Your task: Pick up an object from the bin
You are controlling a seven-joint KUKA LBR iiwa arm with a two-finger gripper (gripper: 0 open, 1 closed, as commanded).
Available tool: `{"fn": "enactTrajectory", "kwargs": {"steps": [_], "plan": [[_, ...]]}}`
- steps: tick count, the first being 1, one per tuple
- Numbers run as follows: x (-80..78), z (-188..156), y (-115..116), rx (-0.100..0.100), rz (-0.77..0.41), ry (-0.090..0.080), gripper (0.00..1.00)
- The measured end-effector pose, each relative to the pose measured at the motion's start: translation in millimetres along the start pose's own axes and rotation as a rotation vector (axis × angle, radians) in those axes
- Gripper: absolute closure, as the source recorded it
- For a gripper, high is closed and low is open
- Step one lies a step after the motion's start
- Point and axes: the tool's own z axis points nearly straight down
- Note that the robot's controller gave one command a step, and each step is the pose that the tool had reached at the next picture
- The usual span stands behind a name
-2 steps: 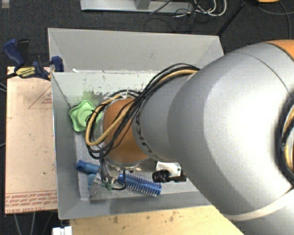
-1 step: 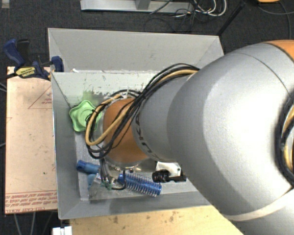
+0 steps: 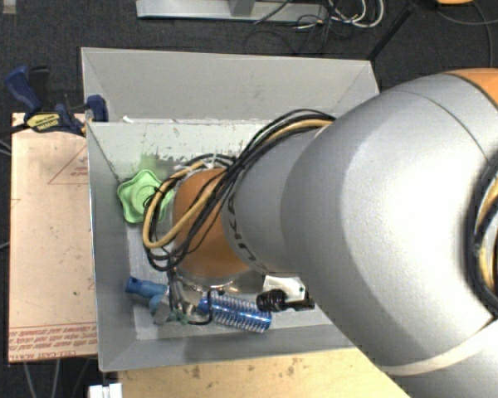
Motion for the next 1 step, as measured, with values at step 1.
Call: {"fn": "enactTrajectory", "kwargs": {"steps": [1], "plan": [[0.9,-130.1,0.8,-0.010,-0.004,-0.016,1.00]]}}
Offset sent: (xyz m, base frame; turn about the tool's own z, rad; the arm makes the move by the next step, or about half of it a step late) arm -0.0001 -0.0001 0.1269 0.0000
